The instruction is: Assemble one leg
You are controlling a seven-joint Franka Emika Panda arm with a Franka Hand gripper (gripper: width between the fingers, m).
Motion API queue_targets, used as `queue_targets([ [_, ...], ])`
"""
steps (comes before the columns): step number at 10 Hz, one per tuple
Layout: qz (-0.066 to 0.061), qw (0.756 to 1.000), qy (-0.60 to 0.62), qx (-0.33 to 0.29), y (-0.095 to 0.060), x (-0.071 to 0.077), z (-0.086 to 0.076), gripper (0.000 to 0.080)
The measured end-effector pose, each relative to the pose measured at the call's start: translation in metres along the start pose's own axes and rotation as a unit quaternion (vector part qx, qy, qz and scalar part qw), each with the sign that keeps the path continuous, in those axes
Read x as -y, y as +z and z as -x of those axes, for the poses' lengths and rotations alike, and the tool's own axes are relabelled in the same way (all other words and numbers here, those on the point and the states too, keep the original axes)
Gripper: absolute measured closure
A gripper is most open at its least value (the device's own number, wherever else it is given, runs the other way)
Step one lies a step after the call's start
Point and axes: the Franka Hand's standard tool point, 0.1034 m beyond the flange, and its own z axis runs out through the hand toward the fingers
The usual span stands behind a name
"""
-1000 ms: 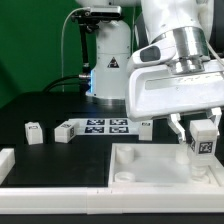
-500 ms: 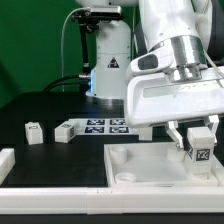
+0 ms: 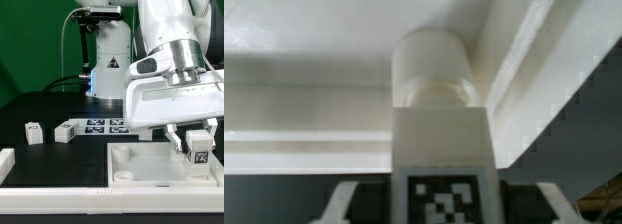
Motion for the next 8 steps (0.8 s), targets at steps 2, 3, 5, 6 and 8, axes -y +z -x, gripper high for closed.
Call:
queue_targets([
  [2, -0.001, 1.000, 0.000, 0.007, 0.0012, 0.0005, 0.0030, 0.0305],
  [3, -0.001, 1.000, 0.000, 0.008, 0.0013, 0.0005, 0.0033, 0.0197],
  [5, -0.001, 1.000, 0.000, 0.008, 0.0014, 0.0005, 0.0034, 0.0164],
  [6, -0.001, 1.000, 0.000, 0.008, 0.0014, 0.0005, 0.0035, 0.0152],
  [8, -0.001, 1.000, 0.000, 0.008, 0.0014, 0.0005, 0.0035, 0.0151],
])
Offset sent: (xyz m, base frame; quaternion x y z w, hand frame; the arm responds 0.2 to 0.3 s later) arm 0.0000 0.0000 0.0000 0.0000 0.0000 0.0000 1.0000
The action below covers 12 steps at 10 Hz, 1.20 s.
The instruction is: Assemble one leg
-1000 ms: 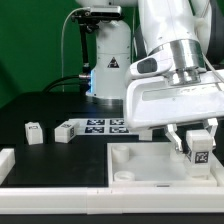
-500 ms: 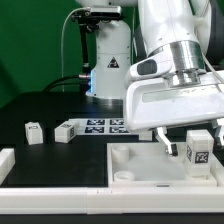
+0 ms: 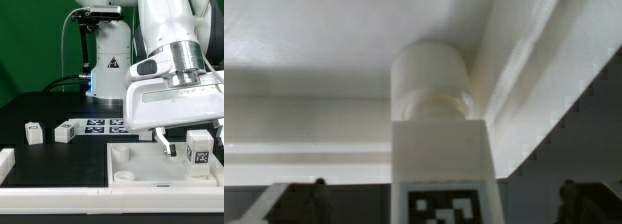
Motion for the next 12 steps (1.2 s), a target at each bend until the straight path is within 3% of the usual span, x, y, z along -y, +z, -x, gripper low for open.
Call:
queue_targets([
  [6, -0.007, 0.999, -0.005, 0.031, -0.020, 0.002, -0.025, 0.0151],
  [7, -0.017, 0.997, -0.003, 0.079, -0.017, 0.003, -0.018, 0.0151],
  [8, -0.029, 0.990, 0.005, 0.140, -0.016, 0.004, -0.023, 0.0151],
  [12, -0.054, 0.953, 0.038, 0.295, -0.017, 0.001, -0.023, 0.0151],
])
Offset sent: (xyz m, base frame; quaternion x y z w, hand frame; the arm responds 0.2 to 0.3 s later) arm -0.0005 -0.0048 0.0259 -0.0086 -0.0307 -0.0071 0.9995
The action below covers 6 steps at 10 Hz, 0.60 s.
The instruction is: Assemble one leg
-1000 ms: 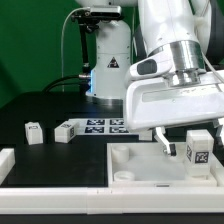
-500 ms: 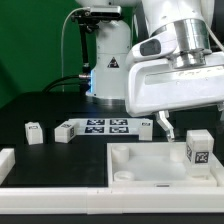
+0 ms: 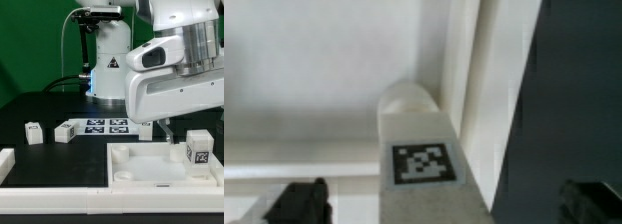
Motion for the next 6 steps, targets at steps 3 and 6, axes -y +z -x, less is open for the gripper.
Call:
queue_targets([
  [3, -0.007, 0.999, 0.002, 0.031, 0.0027, -0.0010, -0.0026, 0.0151],
  [6, -0.006, 1.000, 0.002, 0.027, 0.0035, 0.0016, -0.0045, 0.0151],
])
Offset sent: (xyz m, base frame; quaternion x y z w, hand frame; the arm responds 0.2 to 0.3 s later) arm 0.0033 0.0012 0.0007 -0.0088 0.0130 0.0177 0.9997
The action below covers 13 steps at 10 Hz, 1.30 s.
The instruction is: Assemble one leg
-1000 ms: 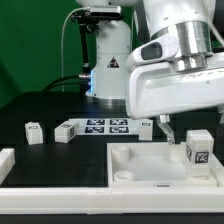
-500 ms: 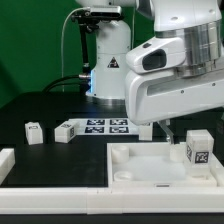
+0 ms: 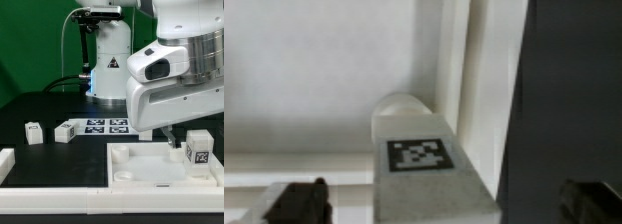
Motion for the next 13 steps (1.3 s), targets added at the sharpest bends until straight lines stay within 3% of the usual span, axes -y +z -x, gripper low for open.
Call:
queue_targets([
  [1, 0.000, 1.000, -0.001, 0.000, 0.0006, -0.0003, -0.0001, 0.0151],
  [3, 0.000, 1.000, -0.007, 0.000, 0.0008, -0.0017, 0.0000, 0.0412],
  [4, 0.000, 1.000, -0.007, -0.001, 0.0002, -0.0019, -0.0003, 0.0412],
  [5, 0.000, 1.000, -0.007, -0.001, 0.0000, -0.0019, -0.0004, 0.0492],
  [8, 0.000, 1.000, 0.004, -0.002, -0.0002, -0.0019, -0.0008, 0.0493],
  [10, -0.002, 0.997, 0.078, -0.005, -0.0004, -0.0011, -0.0017, 0.0493],
  [13, -0.005, 0.944, 0.331, -0.018, 0.0023, 0.0066, 0.0040, 0.0493],
])
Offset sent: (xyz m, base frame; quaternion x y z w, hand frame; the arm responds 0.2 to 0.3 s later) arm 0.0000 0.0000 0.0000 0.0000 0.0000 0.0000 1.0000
